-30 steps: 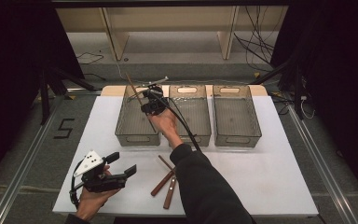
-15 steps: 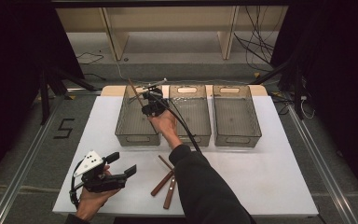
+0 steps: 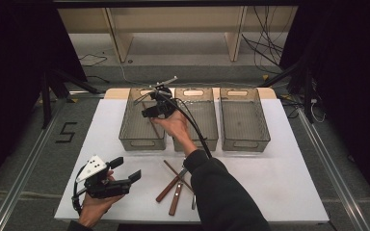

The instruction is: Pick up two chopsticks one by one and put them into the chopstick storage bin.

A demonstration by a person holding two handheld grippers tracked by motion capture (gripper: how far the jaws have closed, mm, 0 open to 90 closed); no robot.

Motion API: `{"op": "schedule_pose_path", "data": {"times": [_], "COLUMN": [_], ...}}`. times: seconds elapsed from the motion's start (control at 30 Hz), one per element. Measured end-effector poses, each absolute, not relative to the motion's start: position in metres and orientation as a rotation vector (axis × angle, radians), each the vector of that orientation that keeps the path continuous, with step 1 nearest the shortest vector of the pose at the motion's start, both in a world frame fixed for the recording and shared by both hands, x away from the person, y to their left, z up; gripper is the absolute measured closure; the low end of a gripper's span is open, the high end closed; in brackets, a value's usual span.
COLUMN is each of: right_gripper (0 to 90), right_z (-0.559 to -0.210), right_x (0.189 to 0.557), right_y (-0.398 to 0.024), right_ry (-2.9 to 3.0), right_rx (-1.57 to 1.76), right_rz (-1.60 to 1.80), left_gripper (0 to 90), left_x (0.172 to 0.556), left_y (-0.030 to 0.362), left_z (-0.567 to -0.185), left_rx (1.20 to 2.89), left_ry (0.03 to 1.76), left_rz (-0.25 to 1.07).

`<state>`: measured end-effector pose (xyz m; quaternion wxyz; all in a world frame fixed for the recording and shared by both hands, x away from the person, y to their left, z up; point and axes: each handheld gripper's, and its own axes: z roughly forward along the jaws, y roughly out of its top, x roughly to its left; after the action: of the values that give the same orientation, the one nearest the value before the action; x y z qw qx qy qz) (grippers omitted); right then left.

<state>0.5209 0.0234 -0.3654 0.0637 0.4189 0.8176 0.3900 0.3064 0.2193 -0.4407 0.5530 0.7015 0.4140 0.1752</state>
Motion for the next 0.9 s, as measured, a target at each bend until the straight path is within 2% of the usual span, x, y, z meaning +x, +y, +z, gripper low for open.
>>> {"op": "schedule_pose_path", "data": {"times": [0.5,0.9], "right_gripper": [31.7,30.7], "right_z": [-0.348,-0.352], "right_x": [0.477,0.437], "right_y": [-0.017,-0.052], "right_ry": [2.520,2.540], "right_rx": [1.136,1.084], "right_rz": [1.246,1.254], "left_gripper": [12.9,12.9], "left_x": [0.307,0.307], "left_y": [0.219,0.219], "left_z": [-0.441,-0.442], "left_rx": [1.660,1.665], "left_ry": [0.986,0.989], "left_rz": [0.414,0.416]}}
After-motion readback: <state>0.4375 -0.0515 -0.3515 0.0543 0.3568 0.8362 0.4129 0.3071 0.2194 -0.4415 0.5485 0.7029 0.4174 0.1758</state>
